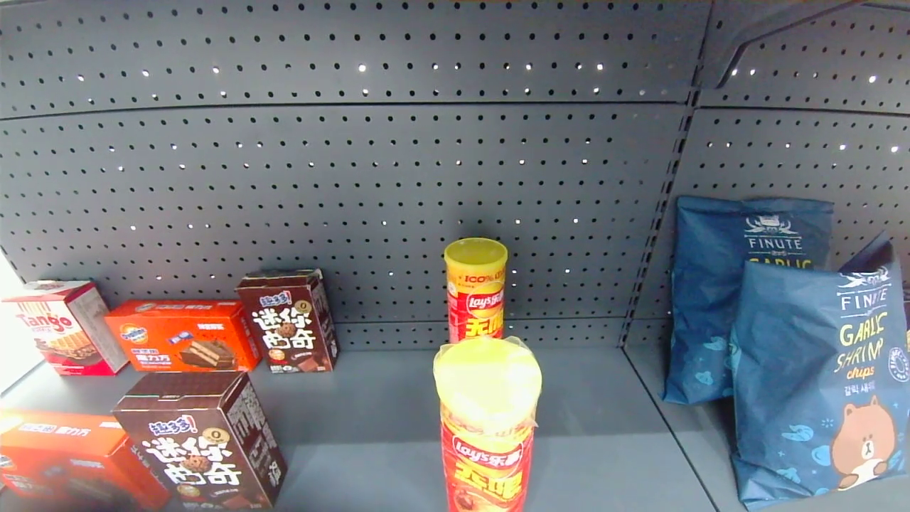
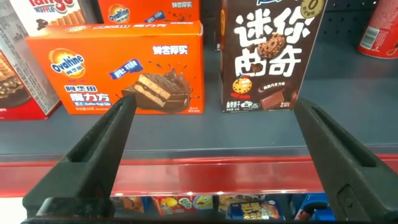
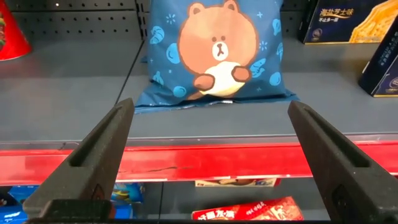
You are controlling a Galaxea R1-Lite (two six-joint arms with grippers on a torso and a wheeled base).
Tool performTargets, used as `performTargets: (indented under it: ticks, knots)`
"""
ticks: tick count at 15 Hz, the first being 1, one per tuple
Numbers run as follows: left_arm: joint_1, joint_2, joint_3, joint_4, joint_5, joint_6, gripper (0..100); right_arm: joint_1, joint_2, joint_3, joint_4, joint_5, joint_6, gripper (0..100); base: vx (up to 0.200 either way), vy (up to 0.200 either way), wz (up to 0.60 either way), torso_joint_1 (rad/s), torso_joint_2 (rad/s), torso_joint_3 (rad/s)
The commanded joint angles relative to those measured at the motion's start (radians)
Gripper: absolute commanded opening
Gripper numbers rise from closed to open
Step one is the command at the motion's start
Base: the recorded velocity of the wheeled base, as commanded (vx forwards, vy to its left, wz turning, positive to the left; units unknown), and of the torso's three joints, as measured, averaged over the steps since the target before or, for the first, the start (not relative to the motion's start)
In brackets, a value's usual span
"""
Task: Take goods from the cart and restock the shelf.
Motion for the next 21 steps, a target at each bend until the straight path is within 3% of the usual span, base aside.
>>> performTargets:
  ticks: [1, 21]
  knots:
    - [0.002, 0.0, 0.0, 0.0, 0.001, -0.002, 100, 0.001, 0.001, 0.0, 0.0, 0.0, 0.0, 100, 0.0, 0.0, 0.0, 0.0, 0.0, 0.0]
    - [0.002, 0.0, 0.0, 0.0, 0.0, -0.002, 100, 0.001, 0.001, 0.0, 0.0, 0.0, 0.0, 100, 0.0, 0.0, 0.0, 0.0, 0.0, 0.0]
